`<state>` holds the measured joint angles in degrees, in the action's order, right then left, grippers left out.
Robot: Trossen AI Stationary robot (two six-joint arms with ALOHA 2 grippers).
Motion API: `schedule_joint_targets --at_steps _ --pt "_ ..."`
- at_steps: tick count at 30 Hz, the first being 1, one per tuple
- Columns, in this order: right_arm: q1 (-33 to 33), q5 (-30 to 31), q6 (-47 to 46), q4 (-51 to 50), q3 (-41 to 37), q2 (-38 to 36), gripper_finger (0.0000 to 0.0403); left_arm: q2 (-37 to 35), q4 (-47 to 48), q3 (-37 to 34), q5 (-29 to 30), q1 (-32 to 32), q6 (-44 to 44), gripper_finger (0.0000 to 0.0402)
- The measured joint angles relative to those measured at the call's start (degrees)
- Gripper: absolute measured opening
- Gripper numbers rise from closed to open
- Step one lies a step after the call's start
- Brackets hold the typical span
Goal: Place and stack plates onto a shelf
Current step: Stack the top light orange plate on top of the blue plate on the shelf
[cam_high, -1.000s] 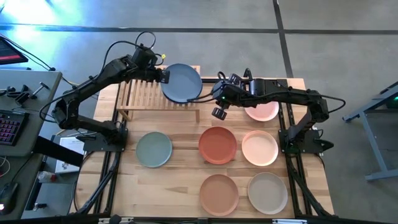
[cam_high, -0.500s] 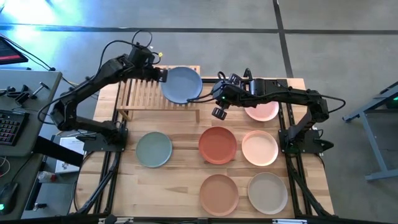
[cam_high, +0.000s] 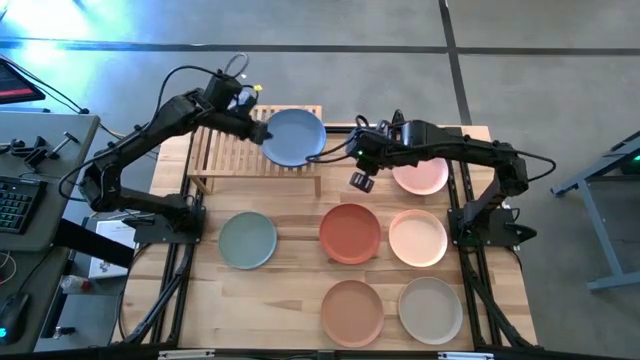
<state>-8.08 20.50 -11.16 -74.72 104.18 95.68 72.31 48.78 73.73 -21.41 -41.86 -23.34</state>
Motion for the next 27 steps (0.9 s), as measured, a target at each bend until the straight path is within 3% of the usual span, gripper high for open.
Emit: schedule_joint_targets --at_steps 6,12,19,27 --pt "-2.7 -1.4 -3.4 -4.1 -4.7 -1.4 0.0074 0.0 2.1 0.0 -1.7 6.7 1.6 0.0062" --pt "-4.8 -3.7 -7.9 1.4 -19.2 -8.4 0.0074 0.0 3.6 0.0 -1.5 13.7 1.0 0.0062" --pt "-9.0 -12.3 -11.7 10.5 -33.9 -16.3 0.0074 0.0 3.6 0.0 -0.1 20.2 -0.6 0.0062" --pt "-14.3 -13.6 -14.4 13.6 -44.7 -17.6 0.0074 0.0 3.7 0.0 -0.1 26.0 -2.0 0.0062"
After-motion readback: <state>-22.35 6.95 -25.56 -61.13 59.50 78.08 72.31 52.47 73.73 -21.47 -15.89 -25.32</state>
